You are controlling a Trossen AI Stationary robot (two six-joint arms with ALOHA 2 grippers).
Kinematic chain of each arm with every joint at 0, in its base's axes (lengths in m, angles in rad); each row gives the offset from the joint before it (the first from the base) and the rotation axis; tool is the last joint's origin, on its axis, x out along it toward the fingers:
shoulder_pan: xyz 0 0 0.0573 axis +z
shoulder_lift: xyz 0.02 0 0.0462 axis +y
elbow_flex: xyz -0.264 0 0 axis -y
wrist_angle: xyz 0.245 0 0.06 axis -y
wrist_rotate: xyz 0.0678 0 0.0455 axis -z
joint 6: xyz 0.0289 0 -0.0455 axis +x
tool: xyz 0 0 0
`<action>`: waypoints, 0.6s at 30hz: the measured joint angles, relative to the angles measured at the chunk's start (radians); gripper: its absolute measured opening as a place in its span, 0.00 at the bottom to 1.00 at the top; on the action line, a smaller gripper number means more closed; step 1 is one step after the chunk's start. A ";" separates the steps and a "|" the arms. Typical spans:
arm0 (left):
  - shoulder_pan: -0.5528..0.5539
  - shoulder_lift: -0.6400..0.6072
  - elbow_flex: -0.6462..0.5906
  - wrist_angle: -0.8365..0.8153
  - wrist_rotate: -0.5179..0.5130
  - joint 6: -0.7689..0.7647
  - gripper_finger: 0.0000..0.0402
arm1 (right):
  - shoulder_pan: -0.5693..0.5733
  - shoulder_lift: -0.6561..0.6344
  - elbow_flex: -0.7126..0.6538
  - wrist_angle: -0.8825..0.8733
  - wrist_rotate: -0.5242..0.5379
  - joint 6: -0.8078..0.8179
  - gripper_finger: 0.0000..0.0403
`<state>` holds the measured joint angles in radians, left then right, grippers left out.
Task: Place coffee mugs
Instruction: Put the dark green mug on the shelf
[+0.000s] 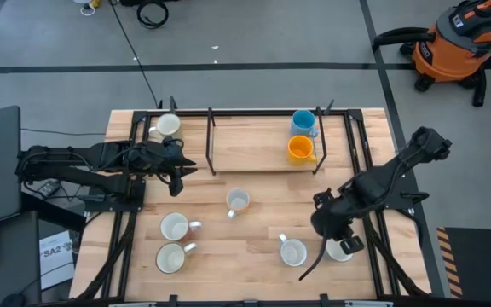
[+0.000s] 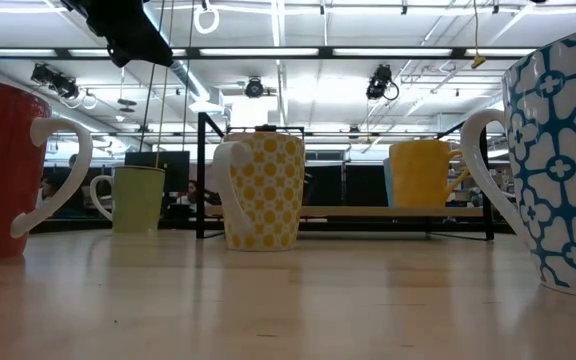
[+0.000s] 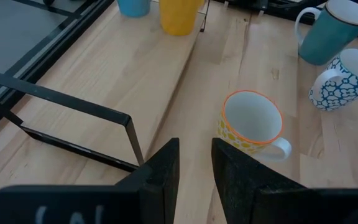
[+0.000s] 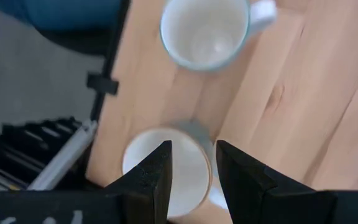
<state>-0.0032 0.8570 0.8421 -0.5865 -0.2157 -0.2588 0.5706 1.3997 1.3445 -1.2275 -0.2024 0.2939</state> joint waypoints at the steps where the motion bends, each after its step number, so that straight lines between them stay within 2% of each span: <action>1: 0.000 0.000 0.000 0.000 0.000 0.000 0.25 | 0.007 0.014 0.000 -0.016 0.000 0.000 0.32; 7: 0.000 0.000 0.000 0.000 0.000 0.000 0.25 | 0.034 0.103 0.000 -0.074 0.014 -0.008 0.32; 12: 0.000 0.000 0.000 0.000 0.000 0.000 0.25 | 0.045 0.166 0.000 -0.102 0.105 -0.015 0.32; 18: 0.000 0.000 0.000 0.000 0.000 0.005 0.25 | 0.046 0.212 0.000 -0.130 0.061 -0.016 0.32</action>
<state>-0.0032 0.8570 0.8421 -0.5869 -0.2153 -0.2533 0.6167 1.6117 1.3441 -1.3571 -0.1413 0.2775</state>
